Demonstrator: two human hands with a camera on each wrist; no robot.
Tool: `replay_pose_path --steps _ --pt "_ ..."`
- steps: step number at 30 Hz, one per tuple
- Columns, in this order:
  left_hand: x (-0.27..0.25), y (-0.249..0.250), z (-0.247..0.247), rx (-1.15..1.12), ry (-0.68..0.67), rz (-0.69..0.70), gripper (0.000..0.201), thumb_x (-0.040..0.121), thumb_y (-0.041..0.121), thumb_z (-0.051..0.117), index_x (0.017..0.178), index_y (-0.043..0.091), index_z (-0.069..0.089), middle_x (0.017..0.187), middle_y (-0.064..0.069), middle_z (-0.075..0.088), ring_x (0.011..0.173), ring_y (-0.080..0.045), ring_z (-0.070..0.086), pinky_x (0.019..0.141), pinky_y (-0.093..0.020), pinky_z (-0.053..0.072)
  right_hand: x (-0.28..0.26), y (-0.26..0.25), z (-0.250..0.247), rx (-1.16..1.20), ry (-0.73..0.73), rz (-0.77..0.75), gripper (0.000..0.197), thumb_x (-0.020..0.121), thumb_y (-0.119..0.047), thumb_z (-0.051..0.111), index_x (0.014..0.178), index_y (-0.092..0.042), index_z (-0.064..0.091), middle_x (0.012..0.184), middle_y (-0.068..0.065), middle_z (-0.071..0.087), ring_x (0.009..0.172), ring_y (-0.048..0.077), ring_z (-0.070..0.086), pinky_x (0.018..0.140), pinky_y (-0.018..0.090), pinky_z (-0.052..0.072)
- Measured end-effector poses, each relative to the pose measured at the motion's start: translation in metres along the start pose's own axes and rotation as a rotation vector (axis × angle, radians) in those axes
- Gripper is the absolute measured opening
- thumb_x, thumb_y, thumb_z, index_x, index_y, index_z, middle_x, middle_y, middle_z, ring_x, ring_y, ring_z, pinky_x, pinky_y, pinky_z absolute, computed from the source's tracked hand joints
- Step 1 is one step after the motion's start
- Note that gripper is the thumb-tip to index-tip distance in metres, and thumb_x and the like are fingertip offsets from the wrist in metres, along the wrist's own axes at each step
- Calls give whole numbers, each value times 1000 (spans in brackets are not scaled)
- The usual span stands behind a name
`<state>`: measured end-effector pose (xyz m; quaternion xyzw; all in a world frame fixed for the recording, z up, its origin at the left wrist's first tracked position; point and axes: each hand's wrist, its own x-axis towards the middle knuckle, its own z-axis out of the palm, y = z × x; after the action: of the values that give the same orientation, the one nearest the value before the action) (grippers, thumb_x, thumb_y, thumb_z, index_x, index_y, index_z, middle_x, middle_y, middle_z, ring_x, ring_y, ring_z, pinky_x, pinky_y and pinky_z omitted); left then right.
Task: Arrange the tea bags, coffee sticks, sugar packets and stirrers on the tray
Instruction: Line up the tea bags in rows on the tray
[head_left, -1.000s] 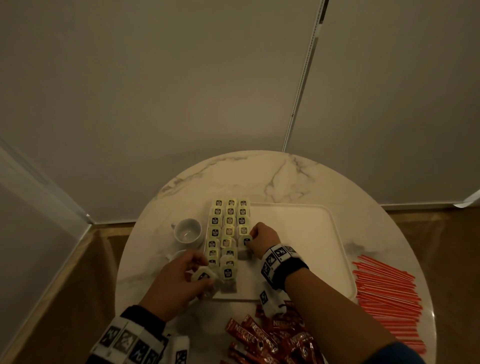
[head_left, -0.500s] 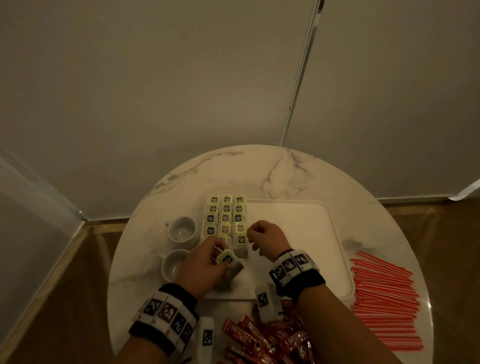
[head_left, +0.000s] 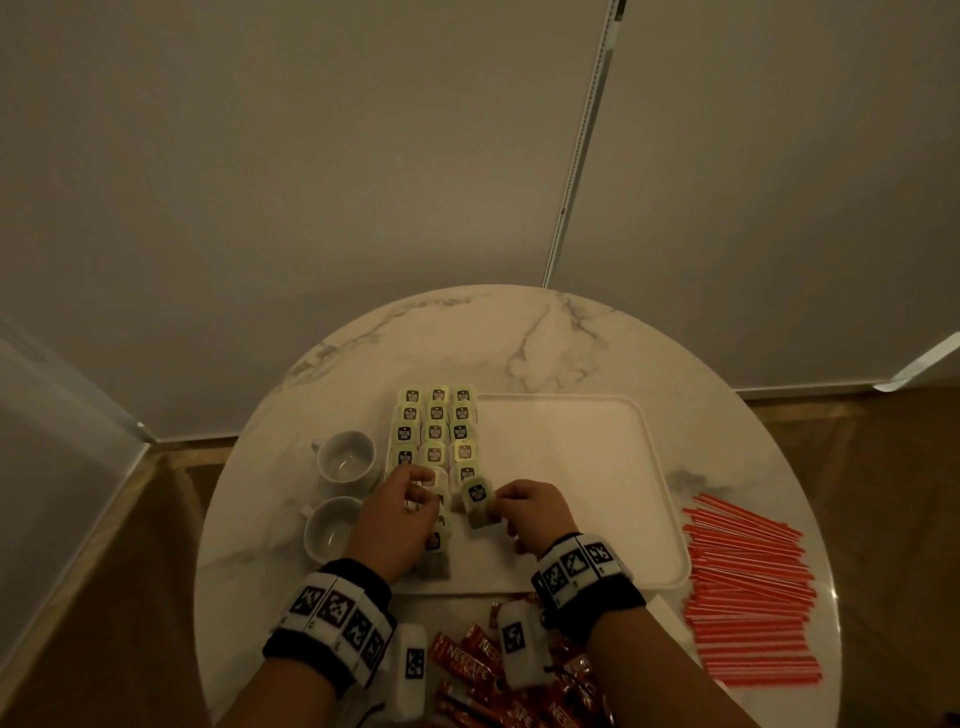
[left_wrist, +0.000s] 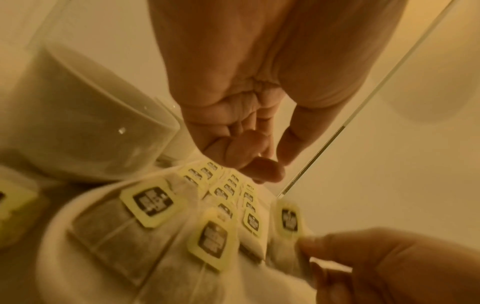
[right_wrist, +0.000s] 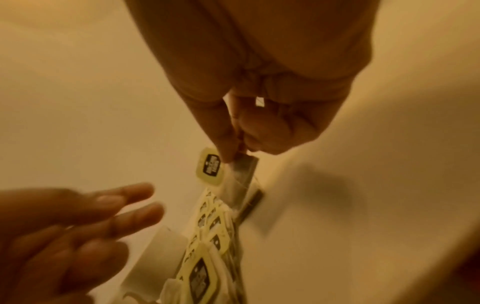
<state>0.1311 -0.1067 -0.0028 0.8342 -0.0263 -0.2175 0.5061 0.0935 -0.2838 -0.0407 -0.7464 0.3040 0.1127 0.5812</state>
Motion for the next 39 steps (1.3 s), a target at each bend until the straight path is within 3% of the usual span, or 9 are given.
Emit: replay_pose_path --steps 5,9,13,17,22,27,29,33,39 --pt "-16 -18 -20 181 -180 54 9 93 18 56 98 26 58 92 -4 63 73 -12 59 61 -20 48 7 3 10 -105 -44 72 7 81 -13 69 74 -14 67 65 3 60 52 17 52 45 25 48" --pt "-30 -37 -36 333 -347 72 4 92 25 59 95 25 62 87 3 64 71 -6 56 66 -20 49 12 5 18 -230 -12 37 22 79 -16 70 60 -25 63 62 -4 60 61 14 56 68 33 55" --pt "-43 -53 -44 323 -342 48 2 90 24 62 88 25 63 76 4 62 64 -2 54 67 -26 49 15 5 19 -293 10 29 22 78 -19 71 60 -26 61 66 -4 61 67 16 58 70 31 55" --pt "-48 -57 -43 328 -289 75 5 90 20 62 86 21 63 73 5 60 61 1 52 62 -19 46 17 2 20 -371 41 18 21 77 -21 72 62 -25 58 81 2 67 81 18 62 70 27 50" --pt "-49 -52 -35 382 -266 122 8 93 26 58 99 28 63 96 10 60 79 0 55 70 -14 45 14 1 23 -444 82 -2 14 77 -24 71 79 -18 59 94 4 66 91 20 61 75 29 49" --pt "-49 -50 -20 453 -292 236 27 96 28 53 122 34 56 120 12 44 111 -1 47 100 -17 40 7 -4 31 -525 83 -207 12 84 -19 61 96 -18 63 99 4 65 92 22 61 80 30 49" --pt "-50 -50 -11 567 -298 284 34 98 29 47 131 32 53 126 11 39 118 -4 42 99 -12 32 7 -10 38 -616 -10 -322 19 88 -21 58 105 -19 66 110 6 61 101 24 59 86 30 46" --pt "-49 -47 5 683 -282 296 39 100 32 40 138 32 46 135 6 34 123 -12 40 102 -19 33 12 -19 43 -691 -31 -346 21 90 -23 57 109 -19 64 115 6 54 105 25 58 93 33 48" --pt "-51 -53 15 759 -313 243 45 99 36 40 143 40 34 138 5 26 126 -16 34 109 -29 35 14 -11 27 -788 -134 -316 67 80 -36 70 136 -29 35 123 3 38 107 25 55 93 36 50"
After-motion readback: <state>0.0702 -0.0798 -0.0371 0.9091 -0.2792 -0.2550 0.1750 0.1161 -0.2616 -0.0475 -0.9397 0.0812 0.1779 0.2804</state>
